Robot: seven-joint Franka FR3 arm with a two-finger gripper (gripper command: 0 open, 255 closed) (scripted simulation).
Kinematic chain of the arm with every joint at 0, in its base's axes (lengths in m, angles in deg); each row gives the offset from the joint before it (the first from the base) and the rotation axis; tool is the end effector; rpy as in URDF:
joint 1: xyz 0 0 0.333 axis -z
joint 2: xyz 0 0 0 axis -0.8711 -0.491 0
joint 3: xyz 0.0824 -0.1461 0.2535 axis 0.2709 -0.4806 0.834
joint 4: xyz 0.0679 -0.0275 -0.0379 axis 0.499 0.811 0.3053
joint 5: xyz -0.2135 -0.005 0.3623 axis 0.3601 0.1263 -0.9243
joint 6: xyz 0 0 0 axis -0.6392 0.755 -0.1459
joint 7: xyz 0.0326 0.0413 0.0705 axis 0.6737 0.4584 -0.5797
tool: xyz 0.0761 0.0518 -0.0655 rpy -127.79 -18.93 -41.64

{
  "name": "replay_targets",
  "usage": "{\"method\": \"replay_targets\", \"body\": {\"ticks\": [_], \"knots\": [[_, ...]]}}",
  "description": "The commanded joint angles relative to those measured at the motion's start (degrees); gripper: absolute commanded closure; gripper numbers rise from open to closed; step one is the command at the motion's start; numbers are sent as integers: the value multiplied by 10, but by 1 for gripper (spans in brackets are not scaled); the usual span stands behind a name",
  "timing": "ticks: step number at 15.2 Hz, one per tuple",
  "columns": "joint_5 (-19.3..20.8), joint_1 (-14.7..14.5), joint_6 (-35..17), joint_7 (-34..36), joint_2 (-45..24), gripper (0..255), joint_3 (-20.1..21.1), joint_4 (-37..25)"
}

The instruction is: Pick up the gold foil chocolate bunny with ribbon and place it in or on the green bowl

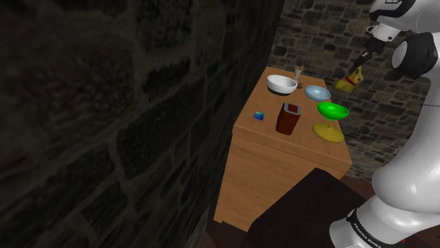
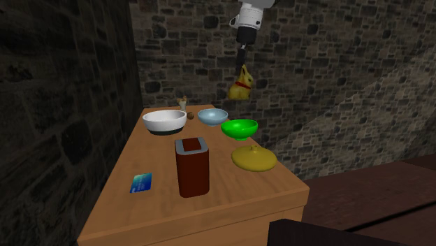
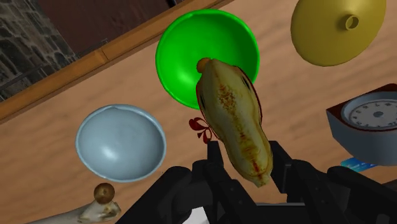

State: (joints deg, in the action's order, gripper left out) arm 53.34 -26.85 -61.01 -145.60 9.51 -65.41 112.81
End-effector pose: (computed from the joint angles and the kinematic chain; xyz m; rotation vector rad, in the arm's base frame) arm 0.3912 -0.5788 0.5518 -3.1121 -0.1326 -0.2850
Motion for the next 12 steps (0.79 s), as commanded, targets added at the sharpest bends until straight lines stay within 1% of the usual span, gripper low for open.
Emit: {"method": "replay_targets", "body": {"ticks": [1, 12], "knots": [[0, -2, -17, -5, 2, 255, 0, 20], [0, -20, -104, -22, 11, 255, 2, 118]]}}
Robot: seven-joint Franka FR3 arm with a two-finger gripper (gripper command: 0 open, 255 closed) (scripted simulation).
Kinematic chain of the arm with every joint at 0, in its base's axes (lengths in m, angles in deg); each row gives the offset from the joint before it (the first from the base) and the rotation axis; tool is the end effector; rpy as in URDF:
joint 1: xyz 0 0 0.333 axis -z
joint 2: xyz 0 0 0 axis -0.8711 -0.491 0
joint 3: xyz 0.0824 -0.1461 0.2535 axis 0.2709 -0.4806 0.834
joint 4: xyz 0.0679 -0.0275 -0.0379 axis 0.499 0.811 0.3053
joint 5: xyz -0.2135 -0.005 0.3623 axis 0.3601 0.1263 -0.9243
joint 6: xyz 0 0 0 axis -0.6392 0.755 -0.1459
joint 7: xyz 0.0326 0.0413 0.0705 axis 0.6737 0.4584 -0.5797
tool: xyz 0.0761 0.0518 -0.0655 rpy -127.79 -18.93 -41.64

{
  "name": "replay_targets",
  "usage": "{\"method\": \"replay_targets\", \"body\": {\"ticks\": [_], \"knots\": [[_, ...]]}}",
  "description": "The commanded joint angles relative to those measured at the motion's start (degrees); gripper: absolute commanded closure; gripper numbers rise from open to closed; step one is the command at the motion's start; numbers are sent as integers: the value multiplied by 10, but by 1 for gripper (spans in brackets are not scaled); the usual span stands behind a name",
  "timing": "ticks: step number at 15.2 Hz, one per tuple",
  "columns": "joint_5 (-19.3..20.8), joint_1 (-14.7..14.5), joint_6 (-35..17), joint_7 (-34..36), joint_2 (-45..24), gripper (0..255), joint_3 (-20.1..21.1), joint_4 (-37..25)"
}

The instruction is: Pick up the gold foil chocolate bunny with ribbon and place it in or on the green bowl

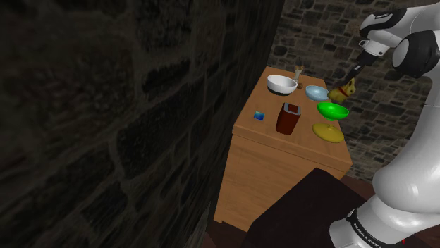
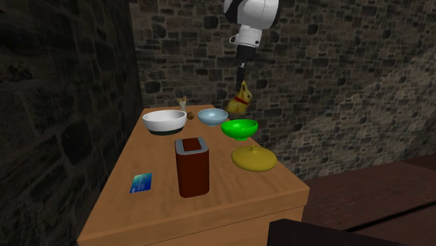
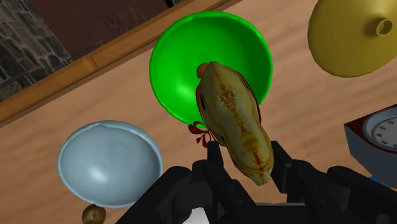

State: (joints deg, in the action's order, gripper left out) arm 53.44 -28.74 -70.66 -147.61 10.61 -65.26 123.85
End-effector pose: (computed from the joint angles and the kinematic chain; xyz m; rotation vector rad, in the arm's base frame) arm 0.3901 -0.5802 0.4828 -3.1116 -0.1334 -0.2846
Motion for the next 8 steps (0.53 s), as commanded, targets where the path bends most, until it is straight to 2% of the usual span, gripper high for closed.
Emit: {"method": "replay_targets", "body": {"ticks": [1, 8], "knots": [[-1, -2, -15, -4, 0, 255, 1, 15], [-8, -6, -58, -15, -5, 255, 4, 56]]}}
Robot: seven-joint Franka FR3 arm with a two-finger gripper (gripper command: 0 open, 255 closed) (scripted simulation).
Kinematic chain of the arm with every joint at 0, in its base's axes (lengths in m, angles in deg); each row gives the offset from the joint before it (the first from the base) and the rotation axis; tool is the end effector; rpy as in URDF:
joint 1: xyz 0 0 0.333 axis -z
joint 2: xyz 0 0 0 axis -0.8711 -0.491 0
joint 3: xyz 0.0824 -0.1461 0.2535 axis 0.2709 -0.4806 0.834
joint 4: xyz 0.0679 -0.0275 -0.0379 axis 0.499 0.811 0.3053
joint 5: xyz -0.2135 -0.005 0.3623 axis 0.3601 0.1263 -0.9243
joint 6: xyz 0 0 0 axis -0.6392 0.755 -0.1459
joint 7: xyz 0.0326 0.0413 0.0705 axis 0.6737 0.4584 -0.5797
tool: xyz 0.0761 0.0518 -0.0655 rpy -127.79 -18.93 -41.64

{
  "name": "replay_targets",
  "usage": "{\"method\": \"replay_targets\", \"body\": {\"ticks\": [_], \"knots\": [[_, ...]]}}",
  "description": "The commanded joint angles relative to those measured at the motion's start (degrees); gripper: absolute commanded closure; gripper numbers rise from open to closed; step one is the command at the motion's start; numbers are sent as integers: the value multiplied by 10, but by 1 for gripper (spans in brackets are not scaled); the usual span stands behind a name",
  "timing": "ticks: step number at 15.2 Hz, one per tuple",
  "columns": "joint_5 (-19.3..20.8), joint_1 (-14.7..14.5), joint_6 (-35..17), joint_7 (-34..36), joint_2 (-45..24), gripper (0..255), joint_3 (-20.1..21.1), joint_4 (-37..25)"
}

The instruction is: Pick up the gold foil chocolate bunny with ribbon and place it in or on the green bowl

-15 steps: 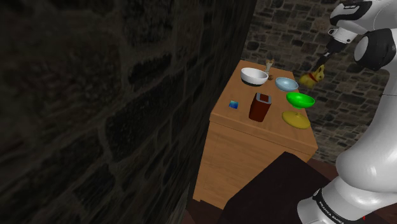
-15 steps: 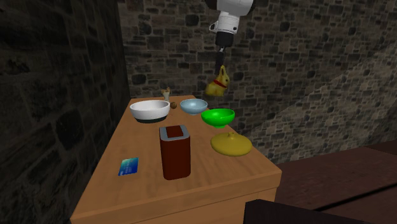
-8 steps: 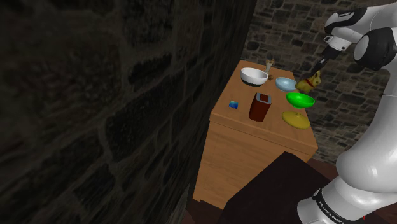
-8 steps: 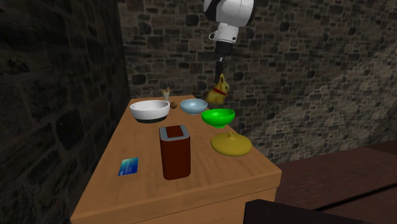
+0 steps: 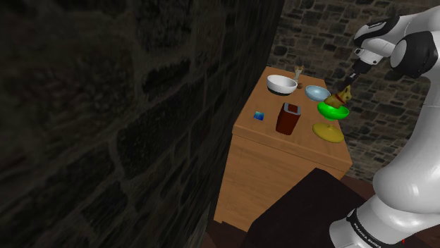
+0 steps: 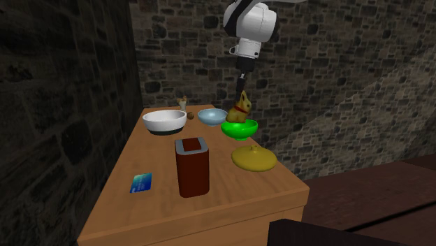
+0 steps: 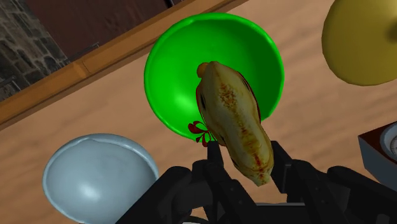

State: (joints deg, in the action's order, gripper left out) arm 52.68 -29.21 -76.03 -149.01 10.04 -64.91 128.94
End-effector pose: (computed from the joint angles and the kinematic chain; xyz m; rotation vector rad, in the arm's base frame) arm 0.3893 -0.5805 0.4398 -3.1115 -0.1336 -0.2844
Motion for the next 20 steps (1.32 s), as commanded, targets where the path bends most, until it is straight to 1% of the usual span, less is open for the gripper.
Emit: {"method": "replay_targets", "body": {"ticks": [1, 7, 8, 13, 17, 20], "knots": [[0, -1, -5, -1, 1, 255, 0, 5], [0, -1, -5, -1, 1, 255, 0, 5], [0, -1, -5, -1, 1, 0, 0, 5], [0, -1, -5, -1, 1, 0, 0, 5], [11, 8, 59, 9, 15, 0, -7, -48], [11, 8, 59, 9, 15, 0, -7, -48]]}}
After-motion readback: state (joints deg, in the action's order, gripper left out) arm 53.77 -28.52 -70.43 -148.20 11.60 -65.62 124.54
